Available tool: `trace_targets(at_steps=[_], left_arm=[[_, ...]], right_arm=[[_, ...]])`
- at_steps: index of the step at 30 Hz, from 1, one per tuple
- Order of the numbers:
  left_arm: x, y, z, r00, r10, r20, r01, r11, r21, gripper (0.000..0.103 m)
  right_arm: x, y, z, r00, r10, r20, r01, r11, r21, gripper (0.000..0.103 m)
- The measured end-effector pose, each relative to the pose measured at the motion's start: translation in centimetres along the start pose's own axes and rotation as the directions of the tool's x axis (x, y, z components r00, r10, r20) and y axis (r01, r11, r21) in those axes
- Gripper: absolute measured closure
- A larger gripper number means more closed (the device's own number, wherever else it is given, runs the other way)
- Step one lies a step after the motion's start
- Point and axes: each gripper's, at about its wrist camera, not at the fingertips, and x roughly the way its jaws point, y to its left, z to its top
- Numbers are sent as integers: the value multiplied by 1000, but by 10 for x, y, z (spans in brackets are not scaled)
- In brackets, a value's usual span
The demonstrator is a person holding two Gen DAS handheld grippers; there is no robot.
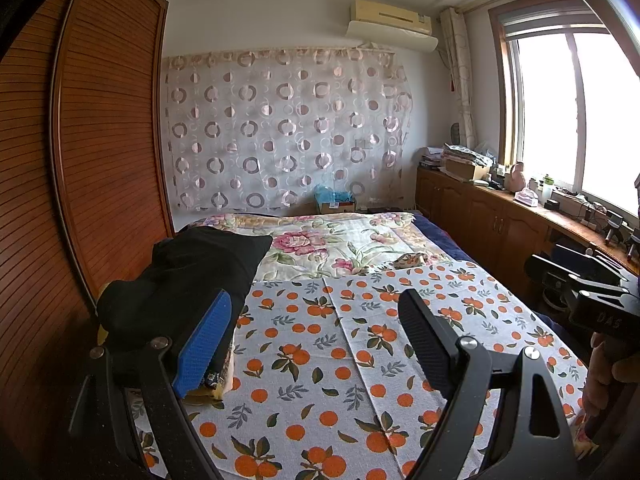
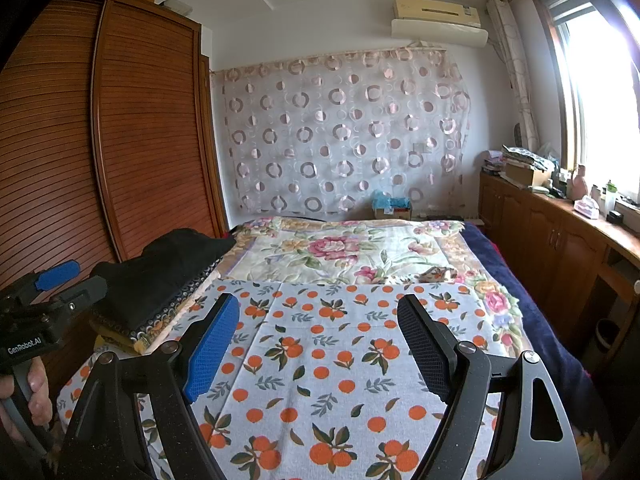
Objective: Fold small clothes
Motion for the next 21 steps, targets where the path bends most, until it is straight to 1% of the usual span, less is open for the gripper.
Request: trace_targets(at_steps=[21], left_arm=[[1, 0, -2, 1000, 0, 2, 0, 1000, 0, 17]], right_arm=[[-1, -2, 1, 1000, 0, -2, 0, 1000, 1, 20]])
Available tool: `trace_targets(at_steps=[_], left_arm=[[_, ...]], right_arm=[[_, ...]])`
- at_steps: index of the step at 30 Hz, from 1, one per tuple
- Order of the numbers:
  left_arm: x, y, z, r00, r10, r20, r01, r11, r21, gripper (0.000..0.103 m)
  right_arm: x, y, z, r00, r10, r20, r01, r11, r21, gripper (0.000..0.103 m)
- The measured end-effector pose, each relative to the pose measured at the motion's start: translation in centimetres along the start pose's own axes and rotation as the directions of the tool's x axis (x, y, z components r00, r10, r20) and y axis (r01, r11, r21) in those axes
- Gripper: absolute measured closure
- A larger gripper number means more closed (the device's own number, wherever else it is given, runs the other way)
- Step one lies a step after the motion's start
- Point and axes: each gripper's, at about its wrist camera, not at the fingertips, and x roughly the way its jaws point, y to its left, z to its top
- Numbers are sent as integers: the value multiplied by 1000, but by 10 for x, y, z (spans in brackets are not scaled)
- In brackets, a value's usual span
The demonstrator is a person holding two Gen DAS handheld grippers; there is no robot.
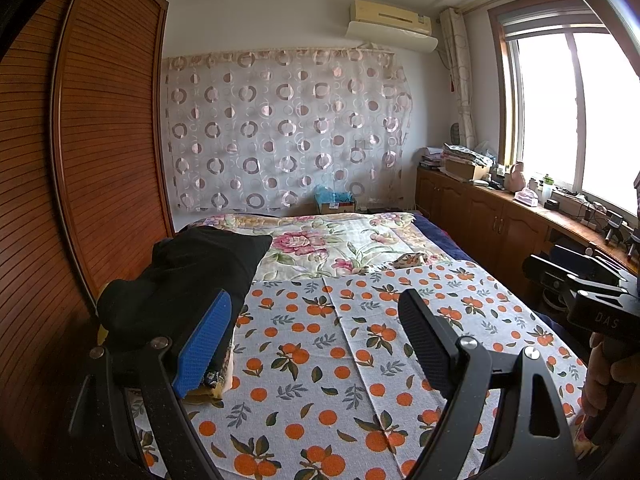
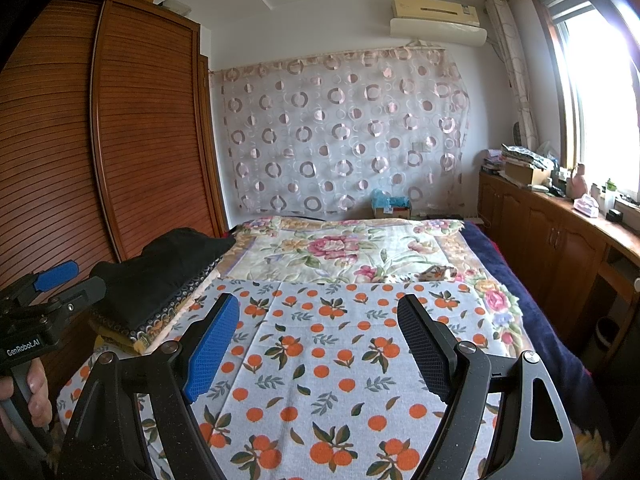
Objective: Fold small clothes
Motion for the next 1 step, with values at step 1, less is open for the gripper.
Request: trace_targets(at_steps=[1], left_arm=[[0, 1, 1, 1000, 1, 0, -1, 1000, -1, 17]], right_arm=[[0, 0, 0, 1000, 1, 0, -1, 1000, 0, 20]])
